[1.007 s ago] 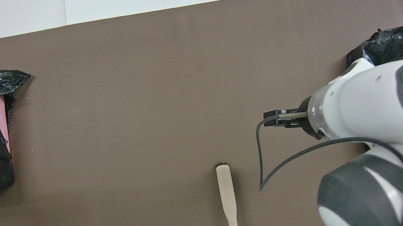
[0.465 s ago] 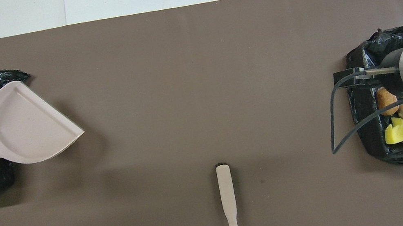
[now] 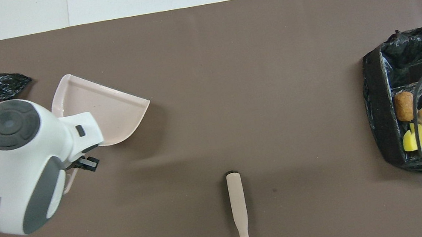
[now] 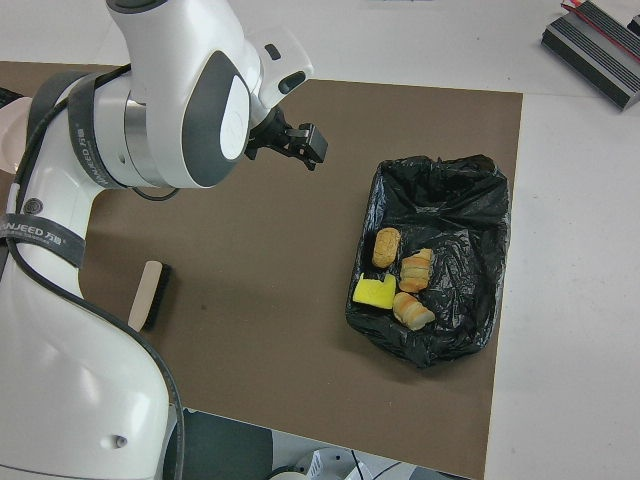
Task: Sweep and dump trash in bin
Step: 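Bring the empty dustpan back to the table center with the left gripper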
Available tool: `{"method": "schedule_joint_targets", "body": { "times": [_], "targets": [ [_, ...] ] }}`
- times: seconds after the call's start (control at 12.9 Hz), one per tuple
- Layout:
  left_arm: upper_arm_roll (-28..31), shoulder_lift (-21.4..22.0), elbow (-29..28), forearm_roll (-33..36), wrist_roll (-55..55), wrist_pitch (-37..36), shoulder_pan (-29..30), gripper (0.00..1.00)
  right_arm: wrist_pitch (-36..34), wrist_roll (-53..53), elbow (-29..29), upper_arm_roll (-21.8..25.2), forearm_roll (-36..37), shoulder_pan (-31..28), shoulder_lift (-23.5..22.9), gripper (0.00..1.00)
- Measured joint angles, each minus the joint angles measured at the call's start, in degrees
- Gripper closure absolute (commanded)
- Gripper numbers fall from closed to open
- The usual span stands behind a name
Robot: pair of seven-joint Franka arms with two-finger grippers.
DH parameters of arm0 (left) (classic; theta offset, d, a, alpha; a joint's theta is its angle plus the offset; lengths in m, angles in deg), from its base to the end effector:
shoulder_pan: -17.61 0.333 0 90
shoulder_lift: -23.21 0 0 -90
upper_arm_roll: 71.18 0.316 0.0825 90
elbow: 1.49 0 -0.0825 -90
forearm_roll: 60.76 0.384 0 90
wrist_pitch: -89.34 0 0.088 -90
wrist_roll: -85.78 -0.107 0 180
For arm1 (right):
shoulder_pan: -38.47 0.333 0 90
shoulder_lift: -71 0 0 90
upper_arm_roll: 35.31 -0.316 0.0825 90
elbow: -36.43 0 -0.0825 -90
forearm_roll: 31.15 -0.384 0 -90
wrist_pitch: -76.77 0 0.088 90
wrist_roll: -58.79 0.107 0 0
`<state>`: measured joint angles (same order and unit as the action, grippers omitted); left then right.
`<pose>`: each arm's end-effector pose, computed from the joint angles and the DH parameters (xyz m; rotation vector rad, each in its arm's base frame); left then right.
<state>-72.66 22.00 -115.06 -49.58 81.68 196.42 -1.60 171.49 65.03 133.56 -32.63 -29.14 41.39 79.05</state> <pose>0.5159 -0.1789 0.4446 -2.8459 0.7309 0.1568 0.5182 -0.0031 0.6482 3.1107 -0.1610 0.1555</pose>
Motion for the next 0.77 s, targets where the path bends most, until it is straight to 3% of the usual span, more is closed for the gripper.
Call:
{"method": "schedule_joint_targets", "body": {
  "times": [0.15, 0.46, 0.77],
  "targets": [
    [0.0, -4.7, 4.3, -4.6, 10.4, 1.2, -5.2, 1.0, -1.2, -0.1, -3.5, 0.9, 0.0, 0.0, -2.0, 0.0],
    [0.0, -14.2, 14.7, -9.5, 24.2, 3.6, -11.7, 1.0, -2.0, -0.1, -4.3, 2.6, -0.2, 0.0, -3.0, 0.0],
    [0.1, -21.2, 24.9, -11.8, 30.8, 4.4, -15.0, 1.0, -9.2, -4.6, -6.6, 4.2, -1.6, 0.1, -2.6, 0.0]
  ]
}}
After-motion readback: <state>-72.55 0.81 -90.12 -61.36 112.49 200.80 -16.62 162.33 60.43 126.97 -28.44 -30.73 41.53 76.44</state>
